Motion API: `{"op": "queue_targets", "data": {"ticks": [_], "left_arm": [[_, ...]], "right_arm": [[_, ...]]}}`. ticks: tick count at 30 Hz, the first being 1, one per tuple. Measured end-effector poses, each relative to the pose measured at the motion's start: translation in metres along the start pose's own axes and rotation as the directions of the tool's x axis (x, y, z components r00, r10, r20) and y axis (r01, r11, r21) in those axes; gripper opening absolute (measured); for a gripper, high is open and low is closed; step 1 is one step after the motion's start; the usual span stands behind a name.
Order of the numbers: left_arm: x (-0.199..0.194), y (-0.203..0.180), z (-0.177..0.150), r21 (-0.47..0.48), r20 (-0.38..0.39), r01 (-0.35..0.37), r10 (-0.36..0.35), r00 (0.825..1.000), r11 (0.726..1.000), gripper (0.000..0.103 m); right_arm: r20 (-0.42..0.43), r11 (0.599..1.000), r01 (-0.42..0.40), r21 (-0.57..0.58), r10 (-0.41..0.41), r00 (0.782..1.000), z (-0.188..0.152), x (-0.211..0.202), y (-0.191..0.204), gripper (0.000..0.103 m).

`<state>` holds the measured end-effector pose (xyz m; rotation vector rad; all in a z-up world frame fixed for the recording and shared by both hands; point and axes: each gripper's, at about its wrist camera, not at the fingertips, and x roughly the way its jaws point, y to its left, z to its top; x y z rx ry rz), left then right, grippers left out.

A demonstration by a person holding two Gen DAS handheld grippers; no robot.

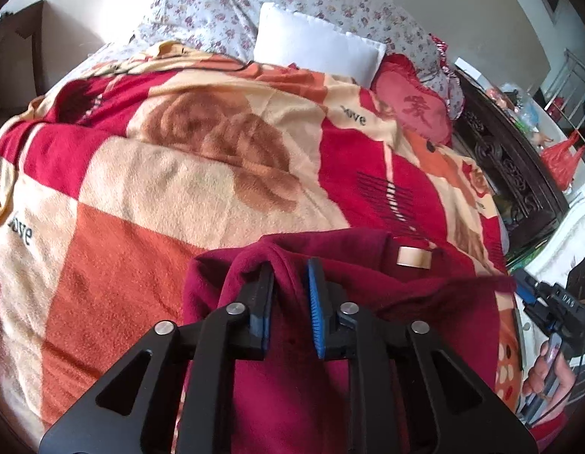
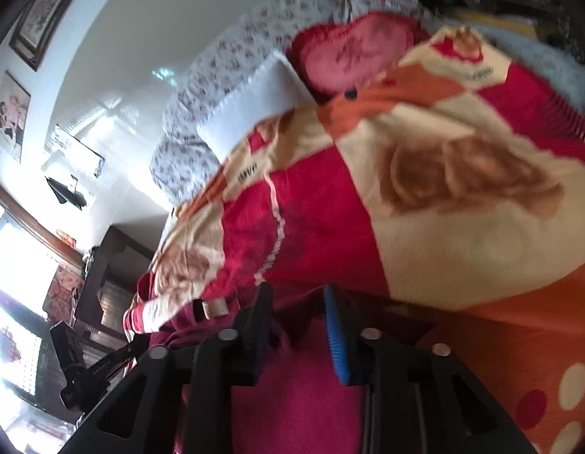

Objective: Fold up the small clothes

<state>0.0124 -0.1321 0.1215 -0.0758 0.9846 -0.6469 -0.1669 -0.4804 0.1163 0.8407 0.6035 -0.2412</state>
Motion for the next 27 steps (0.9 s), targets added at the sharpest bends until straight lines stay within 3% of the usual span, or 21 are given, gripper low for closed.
{"op": "queue_targets", "data": {"ticks": [4,9,10,12,13,19,27], "left_arm": [[-0.014,-0.008,-0.003,0.037,0.035,0.008,-0.009,0.999,0.999,0.022],[-0.008,-0.01,-0.003,0.037,0.013,0.016,-0.017,1.0,0.999,0.029],[-0.006,-0.009,-0.001,0.032,0.005,0.027,-0.028,1.0,0.999,0.033],[-0.003,-0.008,0.003,0.013,-0.015,0.071,-0.071,0.997,0.997,0.056],[-0.005,-0.007,0.005,0.001,-0.007,0.084,-0.084,0.996,0.996,0.058],[-0.02,-0.006,0.015,-0.007,0.062,0.072,-0.071,0.996,0.997,0.066],[0.02,-0.007,0.01,0.013,0.025,-0.044,0.044,0.999,0.999,0.068]], "right_arm": [[0.024,0.998,-0.032,-0.052,0.033,0.999,-0.004,-0.017,0.011,0.029],[-0.039,0.991,-0.027,-0.131,0.022,0.999,-0.02,-0.004,0.025,0.029],[-0.049,0.989,-0.027,-0.144,0.02,0.999,-0.023,-0.001,0.028,0.029],[-0.069,0.985,-0.026,-0.17,0.014,0.998,-0.028,0.009,0.034,0.029],[-0.079,0.984,-0.025,-0.177,0.011,0.997,-0.029,0.014,0.037,0.029],[-0.105,0.979,-0.006,-0.201,-0.016,0.994,-0.027,0.038,0.042,0.029],[-0.066,0.988,0.059,-0.144,-0.069,0.995,-0.008,0.063,0.025,0.029]]}}
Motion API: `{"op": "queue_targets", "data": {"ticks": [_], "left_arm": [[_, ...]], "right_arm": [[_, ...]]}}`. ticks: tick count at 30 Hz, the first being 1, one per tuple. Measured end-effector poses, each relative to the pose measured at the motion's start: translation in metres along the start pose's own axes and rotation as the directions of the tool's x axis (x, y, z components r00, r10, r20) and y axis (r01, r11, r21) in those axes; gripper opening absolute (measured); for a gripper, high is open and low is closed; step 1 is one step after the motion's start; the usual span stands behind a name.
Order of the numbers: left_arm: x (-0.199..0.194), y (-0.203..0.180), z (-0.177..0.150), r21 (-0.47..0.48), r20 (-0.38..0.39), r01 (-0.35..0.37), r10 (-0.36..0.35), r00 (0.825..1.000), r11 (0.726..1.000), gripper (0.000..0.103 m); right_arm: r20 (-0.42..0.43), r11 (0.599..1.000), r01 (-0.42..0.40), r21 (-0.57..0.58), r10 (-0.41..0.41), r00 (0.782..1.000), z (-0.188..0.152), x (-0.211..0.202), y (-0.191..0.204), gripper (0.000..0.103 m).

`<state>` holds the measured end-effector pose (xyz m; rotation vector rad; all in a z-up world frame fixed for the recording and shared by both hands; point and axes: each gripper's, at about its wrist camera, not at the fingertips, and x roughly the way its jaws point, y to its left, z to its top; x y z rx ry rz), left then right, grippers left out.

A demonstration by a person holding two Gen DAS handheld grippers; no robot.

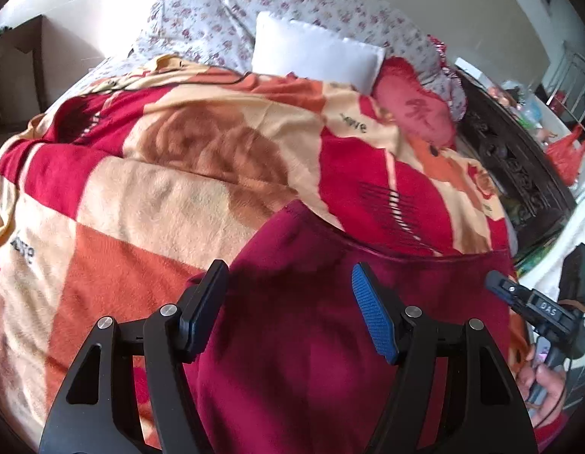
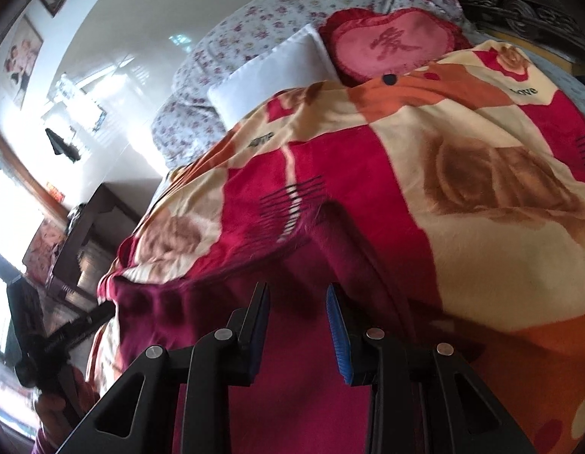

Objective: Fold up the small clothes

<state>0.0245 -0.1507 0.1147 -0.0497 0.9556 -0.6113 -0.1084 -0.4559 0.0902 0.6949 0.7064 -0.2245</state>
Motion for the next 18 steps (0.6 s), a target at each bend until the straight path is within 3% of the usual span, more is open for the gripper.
{"op": "queue_targets", "data": {"ticks": [6,9,15,18], "left_arm": [[0.039,0.016,0.011,-0.085,-0.016,-0.09,0.089,0.996,0.992,0.068],[0.051,0.021,0.011,-0.093,-0.034,-0.106,0.103,0.994,0.99,0.068],[0.044,0.02,0.008,-0.084,-0.03,-0.107,0.105,0.994,0.991,0.069],[0.03,0.02,0.005,-0.08,-0.028,-0.105,0.103,0.994,0.991,0.069]], "right_arm": [[0.01,0.997,0.082,0.016,-0.082,0.997,0.008,0.023,-0.015,0.029],[0.031,0.997,0.076,0.024,-0.077,0.997,0.006,0.03,-0.023,0.029],[0.029,0.997,0.07,0.02,-0.07,0.997,0.008,0.027,-0.022,0.029],[0.021,0.997,0.08,0.002,-0.08,0.997,0.003,0.006,-0.017,0.03]]}}
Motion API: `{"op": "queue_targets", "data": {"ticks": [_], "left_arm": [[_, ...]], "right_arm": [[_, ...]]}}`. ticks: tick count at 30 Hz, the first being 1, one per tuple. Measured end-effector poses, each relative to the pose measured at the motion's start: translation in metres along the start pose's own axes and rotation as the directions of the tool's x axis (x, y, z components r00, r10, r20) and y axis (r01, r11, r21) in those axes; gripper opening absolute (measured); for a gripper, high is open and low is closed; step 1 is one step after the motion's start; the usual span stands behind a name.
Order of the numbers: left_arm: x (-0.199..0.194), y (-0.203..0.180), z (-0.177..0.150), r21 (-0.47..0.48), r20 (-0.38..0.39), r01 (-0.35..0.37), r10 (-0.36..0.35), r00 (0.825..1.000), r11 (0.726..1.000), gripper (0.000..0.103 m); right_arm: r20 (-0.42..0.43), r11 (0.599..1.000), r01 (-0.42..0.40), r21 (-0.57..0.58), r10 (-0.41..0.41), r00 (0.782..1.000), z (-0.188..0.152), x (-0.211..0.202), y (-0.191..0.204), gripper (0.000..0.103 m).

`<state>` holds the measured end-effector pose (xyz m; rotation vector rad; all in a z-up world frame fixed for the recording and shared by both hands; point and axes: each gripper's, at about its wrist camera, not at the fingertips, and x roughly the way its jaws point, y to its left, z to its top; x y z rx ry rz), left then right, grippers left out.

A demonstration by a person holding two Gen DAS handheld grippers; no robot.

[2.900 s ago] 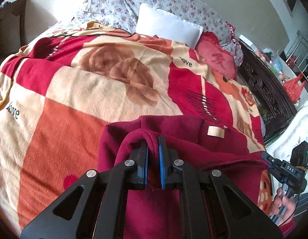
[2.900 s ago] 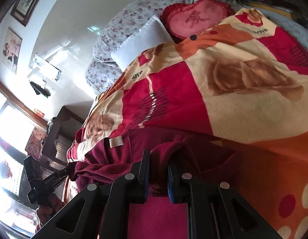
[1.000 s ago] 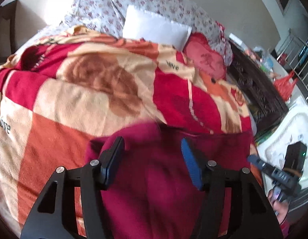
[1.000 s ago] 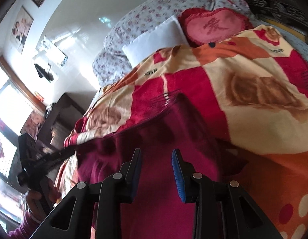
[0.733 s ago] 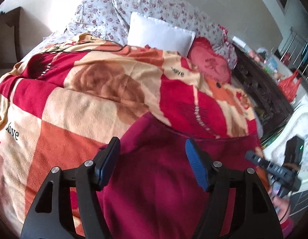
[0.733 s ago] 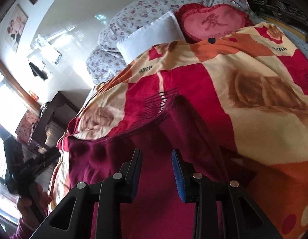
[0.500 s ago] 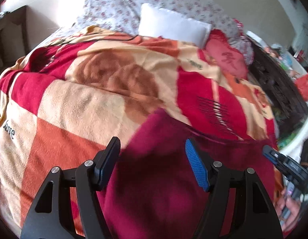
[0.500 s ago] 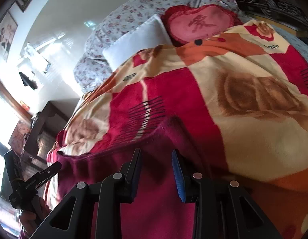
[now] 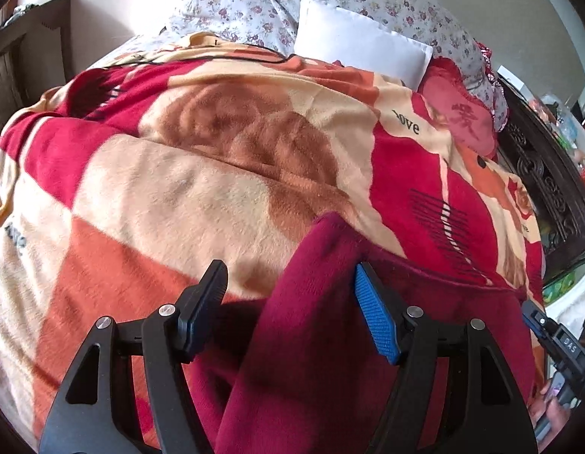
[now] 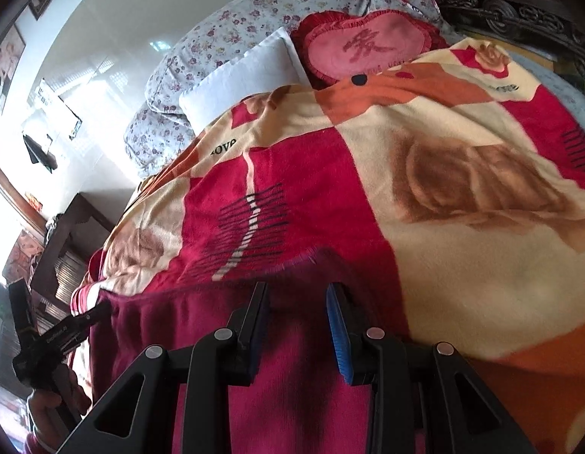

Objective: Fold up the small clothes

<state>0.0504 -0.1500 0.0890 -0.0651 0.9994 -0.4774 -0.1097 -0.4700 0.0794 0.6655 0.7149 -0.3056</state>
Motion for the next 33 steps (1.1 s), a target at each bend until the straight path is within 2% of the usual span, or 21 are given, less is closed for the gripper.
{"op": "queue_targets", "data": {"ticks": [5,11,14,16,19,21,25,26,28,29,30,31,33], "left_arm": [[-0.033,0.001,-0.018,0.052,0.018,0.012,-0.013,1.0,0.999,0.069],[-0.068,0.007,-0.062,0.105,0.004,0.048,-0.049,0.999,0.993,0.069],[-0.076,0.013,-0.091,0.112,-0.028,0.048,-0.045,0.999,0.993,0.069],[-0.074,0.017,-0.107,0.112,-0.056,0.042,-0.035,0.998,0.993,0.069],[-0.066,0.025,-0.129,0.096,-0.109,0.025,-0.015,0.994,0.995,0.069],[-0.063,0.029,-0.138,0.077,-0.135,0.033,-0.023,0.991,0.996,0.069],[-0.071,0.031,-0.143,0.056,-0.114,0.031,-0.025,0.993,0.998,0.069],[-0.073,0.031,-0.143,0.052,-0.112,0.032,-0.026,0.993,0.998,0.069],[-0.072,0.03,-0.145,0.054,-0.119,0.028,-0.022,0.993,0.998,0.069],[-0.072,0.029,-0.146,0.056,-0.123,0.026,-0.019,0.992,0.998,0.069],[-0.072,0.029,-0.147,0.055,-0.125,0.023,-0.016,0.992,0.998,0.069],[-0.073,0.03,-0.148,0.052,-0.125,0.023,-0.017,0.992,0.998,0.069],[-0.075,0.031,-0.15,0.049,-0.125,0.021,-0.015,0.992,0.999,0.069]], "right_arm": [[-0.027,0.999,0.007,-0.042,-0.009,1.0,-0.021,-0.039,0.006,0.041],[-0.06,0.996,0.012,-0.092,-0.018,0.998,-0.069,-0.075,0.01,0.041],[-0.085,0.994,0.089,-0.069,-0.095,0.992,-0.094,-0.078,0.002,0.041],[-0.118,0.995,0.085,-0.043,-0.09,0.989,-0.11,-0.077,-0.007,0.041],[-0.146,0.995,0.085,-0.046,-0.091,0.985,-0.131,-0.074,-0.018,0.031],[-0.135,0.997,0.066,-0.034,-0.07,0.988,-0.135,-0.078,-0.022,0.028],[-0.103,0.999,0.045,-0.018,-0.046,0.994,-0.131,-0.091,-0.021,0.029],[-0.11,0.999,0.042,-0.012,-0.043,0.993,-0.131,-0.09,-0.022,0.034],[-0.152,1.0,0.024,-0.006,-0.025,0.988,-0.132,-0.082,-0.022,0.035],[-0.165,1.0,0.012,-0.018,-0.015,0.986,-0.134,-0.078,-0.02,0.034],[-0.155,0.999,0.034,-0.042,-0.04,0.987,-0.136,-0.079,-0.016,0.029],[-0.145,0.997,0.05,-0.058,-0.058,0.988,-0.138,-0.08,-0.014,0.01],[-0.115,0.996,0.052,-0.074,-0.06,0.991,-0.141,-0.09,-0.008,0.007]]}}
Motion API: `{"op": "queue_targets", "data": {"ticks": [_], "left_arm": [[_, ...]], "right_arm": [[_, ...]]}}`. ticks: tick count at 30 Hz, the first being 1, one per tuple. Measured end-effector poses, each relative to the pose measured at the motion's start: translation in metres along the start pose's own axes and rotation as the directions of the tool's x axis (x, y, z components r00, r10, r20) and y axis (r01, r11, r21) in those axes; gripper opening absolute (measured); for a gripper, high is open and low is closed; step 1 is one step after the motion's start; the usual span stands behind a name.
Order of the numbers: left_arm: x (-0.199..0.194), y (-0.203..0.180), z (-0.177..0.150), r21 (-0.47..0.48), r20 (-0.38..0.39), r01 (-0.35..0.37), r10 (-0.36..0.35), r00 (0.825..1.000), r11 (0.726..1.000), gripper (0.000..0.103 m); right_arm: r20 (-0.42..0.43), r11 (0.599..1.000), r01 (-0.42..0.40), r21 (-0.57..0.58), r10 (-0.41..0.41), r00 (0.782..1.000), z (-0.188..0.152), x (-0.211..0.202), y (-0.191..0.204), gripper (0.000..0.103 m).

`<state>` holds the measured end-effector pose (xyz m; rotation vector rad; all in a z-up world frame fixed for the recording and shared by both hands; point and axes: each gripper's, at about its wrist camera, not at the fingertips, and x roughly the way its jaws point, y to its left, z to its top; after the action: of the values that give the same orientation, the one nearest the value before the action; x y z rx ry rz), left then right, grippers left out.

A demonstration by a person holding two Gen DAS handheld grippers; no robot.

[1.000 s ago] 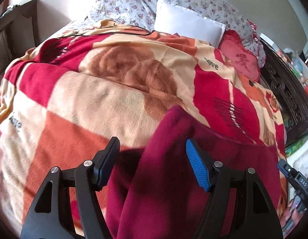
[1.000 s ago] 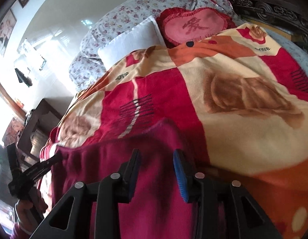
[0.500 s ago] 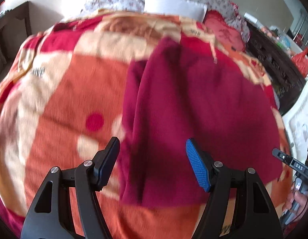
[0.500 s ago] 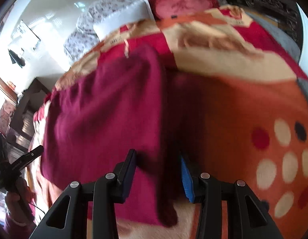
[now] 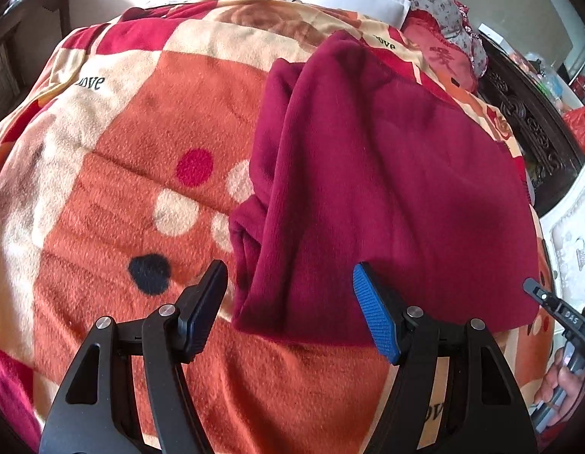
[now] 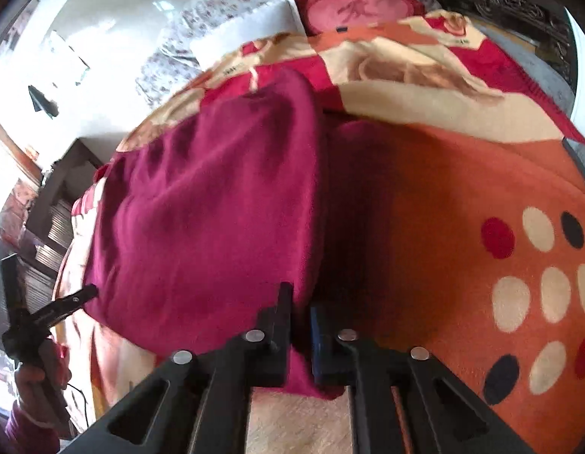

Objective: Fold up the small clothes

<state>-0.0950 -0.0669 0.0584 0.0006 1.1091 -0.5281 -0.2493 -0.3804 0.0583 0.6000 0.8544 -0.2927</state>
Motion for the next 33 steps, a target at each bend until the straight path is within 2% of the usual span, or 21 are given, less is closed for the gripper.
{"op": "queue_targets", "data": {"ticks": [2,5,9,12,17,21,22,25,33], "left_arm": [[0.0,0.001,-0.002,0.006,0.004,-0.008,0.008,1.0,1.0,0.069],[0.002,0.001,-0.004,-0.001,0.003,-0.01,0.01,1.0,1.0,0.069],[-0.001,0.002,-0.007,-0.014,0.017,-0.018,0.018,1.0,1.0,0.069],[-0.003,0.003,-0.007,-0.011,0.026,-0.025,0.025,0.999,1.0,0.069],[-0.01,0.003,-0.008,-0.022,0.045,-0.016,0.016,0.999,1.0,0.069],[-0.016,0.003,-0.005,-0.014,0.063,-0.018,0.019,0.998,1.0,0.069],[-0.018,0.003,-0.006,-0.012,0.069,-0.02,0.021,0.997,1.0,0.069],[-0.018,0.005,-0.005,-0.018,0.071,-0.018,0.019,0.997,1.0,0.069],[-0.009,0.012,-0.001,-0.041,0.05,-0.012,0.014,0.999,0.999,0.069]], "right_arm": [[0.006,0.999,0.04,-0.022,-0.04,0.999,-0.003,-0.003,0.002,0.007],[-0.037,0.999,0.042,0.004,-0.042,0.998,-0.008,0.009,-0.006,0.007],[-0.009,0.998,0.032,0.049,-0.032,0.999,-0.002,-0.004,-0.006,0.007],[0.002,0.996,0.066,0.066,-0.066,0.998,0.004,-0.018,0.0,0.01],[0.018,0.998,0.034,0.053,-0.035,0.999,0.013,-0.028,0.019,0.01],[-0.002,1.0,0.015,0.008,-0.015,1.0,0.019,-0.017,0.043,0.011],[-0.011,1.0,0.015,0.004,-0.015,1.0,0.02,-0.012,0.047,0.016],[-0.052,1.0,-0.016,-0.015,0.016,0.999,0.023,0.009,0.064,0.04],[-0.116,0.992,-0.058,-0.109,0.045,0.992,0.032,0.052,0.113,0.04]]}}
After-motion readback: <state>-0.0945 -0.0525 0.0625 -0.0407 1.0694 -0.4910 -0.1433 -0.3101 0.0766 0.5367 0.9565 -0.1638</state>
